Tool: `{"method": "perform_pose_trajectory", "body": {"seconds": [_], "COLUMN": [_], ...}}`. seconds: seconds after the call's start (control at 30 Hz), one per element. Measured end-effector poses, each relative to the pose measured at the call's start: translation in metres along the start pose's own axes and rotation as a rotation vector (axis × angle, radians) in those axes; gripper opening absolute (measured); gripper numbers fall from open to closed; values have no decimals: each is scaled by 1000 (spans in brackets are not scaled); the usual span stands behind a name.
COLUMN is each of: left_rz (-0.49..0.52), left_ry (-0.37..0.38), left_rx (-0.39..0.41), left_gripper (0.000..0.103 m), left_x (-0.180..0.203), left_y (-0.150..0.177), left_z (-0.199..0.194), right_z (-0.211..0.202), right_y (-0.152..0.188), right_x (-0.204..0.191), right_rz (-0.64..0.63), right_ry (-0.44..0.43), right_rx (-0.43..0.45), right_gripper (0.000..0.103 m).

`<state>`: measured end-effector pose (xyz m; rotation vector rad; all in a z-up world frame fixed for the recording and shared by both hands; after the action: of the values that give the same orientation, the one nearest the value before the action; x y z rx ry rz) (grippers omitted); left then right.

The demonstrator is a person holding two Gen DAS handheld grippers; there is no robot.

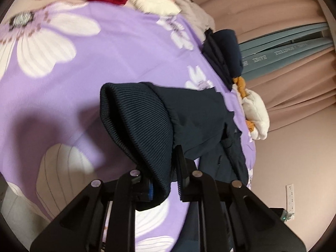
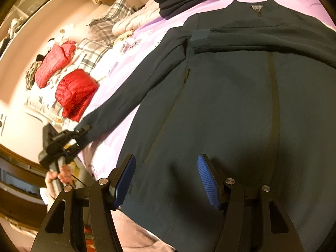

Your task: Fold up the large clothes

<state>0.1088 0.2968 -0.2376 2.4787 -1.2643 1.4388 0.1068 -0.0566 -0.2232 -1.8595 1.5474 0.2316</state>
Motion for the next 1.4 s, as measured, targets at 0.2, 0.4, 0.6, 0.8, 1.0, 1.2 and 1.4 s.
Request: {"method": "perform_pose_trajectory", "body": {"seconds": [0.2,0.4,0.6,0.8,1.0,1.2,1.4], "left_rz": [64,133,167,171,206,252,282], "left_ry": [15,13,-4,-14,-11,-4,4], "left_rx": [25,25,16,18,19,16,8], "left_gripper": [12,12,12,12,12,12,12], "left_x": [34,64,79,86,107,132,150], "left_y": [-15,-20,-19,-19,-21,-21,-20], "left_z": [-8,-5,1,3,3,8,12], "right_z": [1,4,4,5,6,5,4], "right_y": [-2,-1,-2,-1,-1,-2,-3], "right_x": [-7,-10,-8,-6,-4,-1,1], "right_rz": [-7,-20,-11,-3,11,20,31], "right_ry": [-7,-7,-4,-4,-5,-4,-4], "right_rx": [1,-5,-5,-8,-10,-5,-1], "right_gripper": [62,62,62,62,62,62,62]}}
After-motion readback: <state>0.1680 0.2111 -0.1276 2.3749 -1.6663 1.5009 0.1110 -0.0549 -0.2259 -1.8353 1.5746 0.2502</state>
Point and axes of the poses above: each gripper's, at about its wrist camera, not at the fingertips, and z roughly the way its jaws point, x to its right, y to its underside, the point moved 8 cm from there along z, roughly the way its jaws point, and after that the axes turned 5 degrees about z, right-handed, at the moved point
